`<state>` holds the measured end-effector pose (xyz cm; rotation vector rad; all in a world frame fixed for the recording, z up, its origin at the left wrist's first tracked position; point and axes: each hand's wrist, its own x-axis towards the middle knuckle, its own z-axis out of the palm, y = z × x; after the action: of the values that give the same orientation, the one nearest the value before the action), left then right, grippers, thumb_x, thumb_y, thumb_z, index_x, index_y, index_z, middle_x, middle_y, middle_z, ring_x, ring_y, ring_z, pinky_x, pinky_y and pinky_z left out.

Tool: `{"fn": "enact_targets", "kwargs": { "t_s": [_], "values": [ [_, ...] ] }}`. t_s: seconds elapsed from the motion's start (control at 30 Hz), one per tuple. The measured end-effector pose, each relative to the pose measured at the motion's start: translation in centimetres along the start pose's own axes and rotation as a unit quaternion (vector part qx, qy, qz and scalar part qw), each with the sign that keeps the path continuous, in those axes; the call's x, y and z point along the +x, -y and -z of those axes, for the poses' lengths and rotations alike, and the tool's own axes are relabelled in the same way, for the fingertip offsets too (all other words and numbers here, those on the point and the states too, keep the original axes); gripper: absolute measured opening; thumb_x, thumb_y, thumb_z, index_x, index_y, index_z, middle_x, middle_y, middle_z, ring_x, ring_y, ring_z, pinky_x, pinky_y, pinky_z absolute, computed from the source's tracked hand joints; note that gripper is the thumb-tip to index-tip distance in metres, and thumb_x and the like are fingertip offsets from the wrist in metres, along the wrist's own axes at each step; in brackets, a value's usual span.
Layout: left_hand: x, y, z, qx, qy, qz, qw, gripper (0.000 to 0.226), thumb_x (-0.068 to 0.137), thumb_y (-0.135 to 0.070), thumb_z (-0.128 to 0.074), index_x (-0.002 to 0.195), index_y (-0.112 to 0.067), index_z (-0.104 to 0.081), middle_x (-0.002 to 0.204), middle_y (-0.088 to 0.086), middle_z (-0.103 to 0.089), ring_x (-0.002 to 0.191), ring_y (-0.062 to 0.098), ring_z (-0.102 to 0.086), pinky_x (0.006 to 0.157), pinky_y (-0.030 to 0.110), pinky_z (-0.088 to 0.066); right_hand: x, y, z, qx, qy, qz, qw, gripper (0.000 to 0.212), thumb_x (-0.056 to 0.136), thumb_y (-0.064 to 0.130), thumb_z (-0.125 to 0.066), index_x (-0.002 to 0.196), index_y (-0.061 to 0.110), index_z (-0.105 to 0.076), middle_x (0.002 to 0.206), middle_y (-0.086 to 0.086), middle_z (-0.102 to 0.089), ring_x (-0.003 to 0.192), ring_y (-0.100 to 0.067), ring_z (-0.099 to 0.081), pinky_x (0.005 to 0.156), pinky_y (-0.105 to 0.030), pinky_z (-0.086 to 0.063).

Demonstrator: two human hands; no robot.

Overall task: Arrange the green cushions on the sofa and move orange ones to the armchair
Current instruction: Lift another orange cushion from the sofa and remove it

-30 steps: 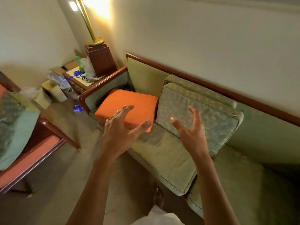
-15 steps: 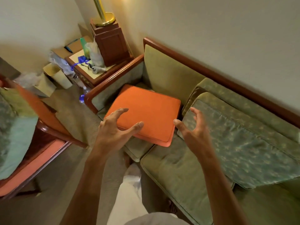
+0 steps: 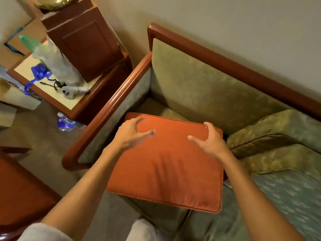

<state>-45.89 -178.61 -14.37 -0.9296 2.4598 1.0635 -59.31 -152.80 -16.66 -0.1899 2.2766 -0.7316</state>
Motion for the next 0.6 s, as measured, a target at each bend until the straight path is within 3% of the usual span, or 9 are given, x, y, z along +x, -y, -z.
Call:
{"fn": "enact_targets", "kwargs": {
  "t_s": [0.07,0.17,0.23,0.33,0.4,0.53,0.6],
  "values": [
    [5.8,1.2,-0.5,0.022,0.029,0.002,0.999,0.085,0.067,-0.075,-0.058,0.137,-0.027,-0.058,0.137,-0.001,-0.061,0.127,0.021,-0.056,0.107,0.043,-0.045,4.9,1.0,-1.0,-0.030,0.006,-0.009,0.999,0.117,0.058,0.084,-0.064,0.153,0.025,-0.027,0.158,-0.006,-0.035,0.143,-0.028,-0.035,0.114,-0.049,-0.034],
    [14.0,3.1,-2.3,0.075,0.089,-0.010,0.993,0.080,0.075,-0.072,-0.065,0.141,-0.027,-0.053,0.135,0.000,-0.062,0.123,0.022,-0.057,0.104,0.042,-0.045,11.9,2.4,-2.7,-0.088,0.026,-0.009,0.996,0.103,0.071,0.072,-0.071,0.153,0.025,-0.029,0.158,-0.007,-0.034,0.144,-0.030,-0.030,0.117,-0.050,-0.025],
    [18.2,4.1,-4.0,0.118,0.134,-0.012,0.984,0.087,0.076,-0.071,-0.070,0.147,-0.025,-0.047,0.145,0.002,-0.054,0.133,0.026,-0.050,0.106,0.043,-0.042,15.4,2.9,-3.6,-0.117,0.034,-0.014,0.992,0.100,0.074,0.070,-0.072,0.153,0.025,-0.030,0.158,-0.009,-0.034,0.145,-0.031,-0.028,0.118,-0.049,-0.023],
    [23.0,5.7,-6.8,0.181,0.222,0.027,0.958,0.123,0.059,-0.084,-0.073,0.157,-0.023,-0.029,0.157,0.006,-0.041,0.143,0.029,-0.040,0.112,0.045,-0.039,20.4,1.9,-6.3,-0.180,0.083,-0.028,0.980,0.107,0.066,0.081,-0.067,0.151,0.027,-0.031,0.155,-0.008,-0.040,0.143,-0.029,-0.034,0.115,-0.048,-0.025],
    [25.1,6.4,-7.9,0.231,0.266,0.048,0.935,0.141,0.043,-0.092,-0.071,0.159,-0.026,-0.024,0.156,0.006,-0.043,0.141,0.031,-0.043,0.111,0.044,-0.041,22.7,0.5,-8.3,-0.215,0.129,-0.058,0.966,0.120,0.055,0.092,-0.061,0.151,0.027,-0.032,0.153,-0.005,-0.044,0.140,-0.028,-0.040,0.114,-0.049,-0.027],
    [28.4,7.1,-8.4,0.224,0.325,0.056,0.917,0.141,0.025,-0.090,-0.078,0.147,-0.027,-0.046,0.141,0.000,-0.058,0.130,0.026,-0.054,0.103,0.041,-0.048,25.9,-1.1,-9.2,-0.212,0.185,-0.105,0.954,0.143,0.029,0.103,-0.059,0.149,0.028,-0.038,0.151,-0.002,-0.048,0.134,-0.028,-0.047,0.111,-0.049,-0.037],
    [29.5,7.2,-8.3,0.231,0.369,0.070,0.897,0.145,0.026,-0.087,-0.082,0.152,-0.029,-0.039,0.150,-0.003,-0.050,0.136,0.026,-0.048,0.107,0.043,-0.046,26.9,-1.1,-8.8,-0.232,0.223,-0.106,0.941,0.140,0.027,0.104,-0.058,0.146,0.032,-0.044,0.149,0.003,-0.050,0.131,-0.026,-0.050,0.108,-0.047,-0.041]
  ]
}}
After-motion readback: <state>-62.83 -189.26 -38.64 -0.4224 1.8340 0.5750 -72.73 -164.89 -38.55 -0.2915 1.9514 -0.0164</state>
